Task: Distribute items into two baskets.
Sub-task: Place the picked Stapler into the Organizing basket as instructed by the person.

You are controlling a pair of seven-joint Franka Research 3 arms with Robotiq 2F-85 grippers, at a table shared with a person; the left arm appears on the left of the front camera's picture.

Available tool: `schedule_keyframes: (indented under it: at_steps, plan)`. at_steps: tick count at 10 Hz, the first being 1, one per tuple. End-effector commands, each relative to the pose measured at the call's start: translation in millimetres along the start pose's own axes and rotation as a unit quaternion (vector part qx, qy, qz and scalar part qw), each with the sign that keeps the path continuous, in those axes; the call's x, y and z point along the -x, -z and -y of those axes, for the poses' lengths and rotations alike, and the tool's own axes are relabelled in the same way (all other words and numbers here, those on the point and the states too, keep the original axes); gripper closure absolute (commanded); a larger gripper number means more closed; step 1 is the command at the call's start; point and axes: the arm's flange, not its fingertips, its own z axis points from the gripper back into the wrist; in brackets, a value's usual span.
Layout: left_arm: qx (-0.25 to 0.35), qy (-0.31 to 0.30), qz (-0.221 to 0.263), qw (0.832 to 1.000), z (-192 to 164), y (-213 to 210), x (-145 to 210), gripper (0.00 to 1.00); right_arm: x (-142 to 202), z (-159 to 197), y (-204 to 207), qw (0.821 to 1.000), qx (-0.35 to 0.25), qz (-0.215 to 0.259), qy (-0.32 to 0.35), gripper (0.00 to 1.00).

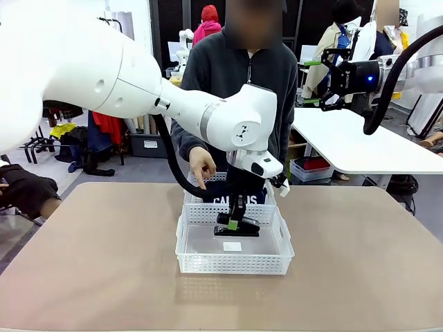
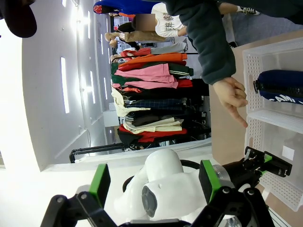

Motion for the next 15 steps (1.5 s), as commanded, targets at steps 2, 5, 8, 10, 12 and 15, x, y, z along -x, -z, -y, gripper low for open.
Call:
schedule_keyframes:
  at_steps: [2, 5, 8, 10, 12, 15]
  plan:
    - [-0.004, 0.008, -0.008, 1.0, -5, 22, 11, 1.0, 2, -4, 1, 1.0, 0.0, 0.003, 0.004, 0.0]
    - [-0.008, 0.018, -0.008, 1.0, -13, 43, 9, 1.0, 2, -4, 1, 1.0, 0.0, 0.003, 0.004, 0.0]
    - [-0.003, 0.017, -0.005, 1.0, -18, 56, 8, 1.0, 2, -4, 1, 1.0, 0.0, 0.003, 0.004, 0.0]
    - [0.001, 0.015, -0.006, 1.0, -19, 60, 8, 1.0, 2, -4, 1, 1.0, 0.0, 0.003, 0.004, 0.0]
    - [0.004, 0.014, -0.005, 1.0, -21, 60, 8, 0.95, 2, -4, 1, 1.0, 0.0, 0.003, 0.004, 0.0]
    - [0.004, 0.006, -0.005, 1.0, -20, 58, 10, 0.37, 2, -4, 1, 1.0, 0.0, 0.003, 0.004, 0.0]
